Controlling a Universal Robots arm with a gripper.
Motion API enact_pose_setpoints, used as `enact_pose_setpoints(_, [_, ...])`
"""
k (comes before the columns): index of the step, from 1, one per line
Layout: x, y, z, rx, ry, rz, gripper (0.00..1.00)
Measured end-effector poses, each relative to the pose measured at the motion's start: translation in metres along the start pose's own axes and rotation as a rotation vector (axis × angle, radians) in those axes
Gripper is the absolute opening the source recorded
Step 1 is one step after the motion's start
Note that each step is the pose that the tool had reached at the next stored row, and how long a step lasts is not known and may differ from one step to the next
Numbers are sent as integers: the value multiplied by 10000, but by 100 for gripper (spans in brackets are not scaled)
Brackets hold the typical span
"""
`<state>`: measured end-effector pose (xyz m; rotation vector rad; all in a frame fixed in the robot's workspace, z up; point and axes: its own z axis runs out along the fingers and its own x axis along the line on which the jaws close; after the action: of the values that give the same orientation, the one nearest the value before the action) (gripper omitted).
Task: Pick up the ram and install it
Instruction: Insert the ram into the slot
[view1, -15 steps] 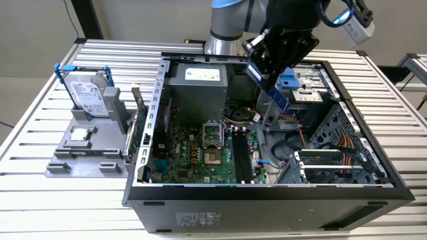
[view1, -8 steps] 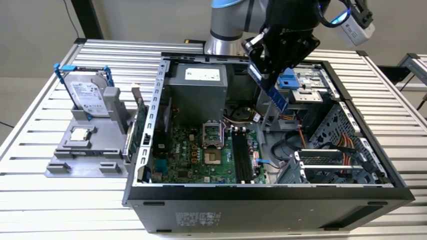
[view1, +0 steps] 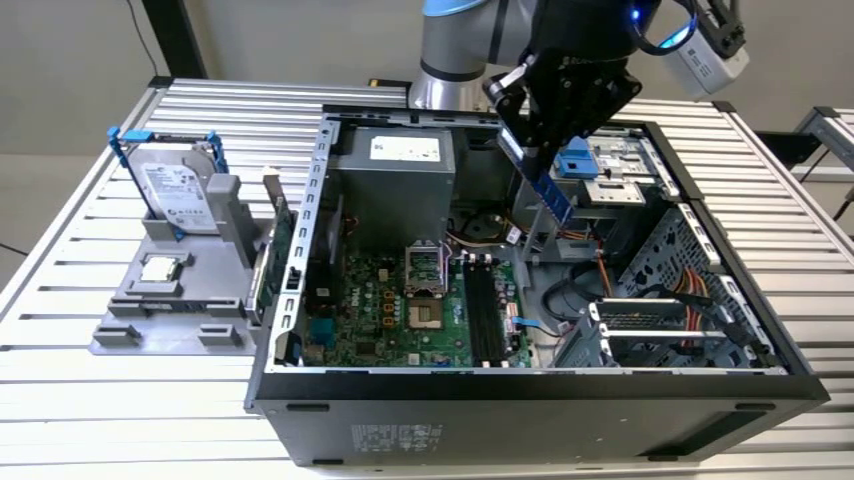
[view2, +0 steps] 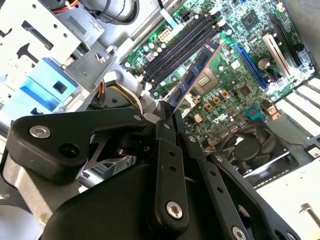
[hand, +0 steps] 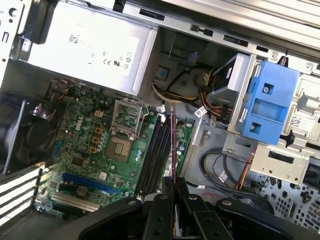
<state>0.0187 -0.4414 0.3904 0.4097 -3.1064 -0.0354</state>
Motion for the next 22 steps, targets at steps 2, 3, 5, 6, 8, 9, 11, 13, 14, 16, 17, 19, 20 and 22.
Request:
enact_pose_setpoints(2, [0,0,0,-1,-1,34,0])
enact_pose_setpoints(3, [0,0,0,0,-1,35,0])
enact_pose_setpoints(5, [0,0,0,0,-1,40,0])
enact_pose_setpoints(6, [0,0,0,0,-1,41,0])
enact_pose_setpoints(8, [0,0,3,0,-1,43,0])
enact_pose_setpoints(9, [0,0,6,-1,-1,47,0])
enact_pose_setpoints(11, [0,-1,16,0,-1,52,0])
enact_pose_setpoints(13, [-1,-1,30,-1,1,56,0])
enact_pose_setpoints(14, [-1,-1,38,-1,2,58,0])
enact_pose_setpoints(16, [-6,-2,46,1,4,58,0])
enact_pose_setpoints(17, [-10,-4,49,0,3,59,0])
enact_pose_setpoints(19, [-23,-7,55,-2,2,60,0])
enact_pose_setpoints(20, [-29,-9,58,-2,2,60,0])
enact_pose_setpoints(22, [-39,-12,70,-3,2,62,0])
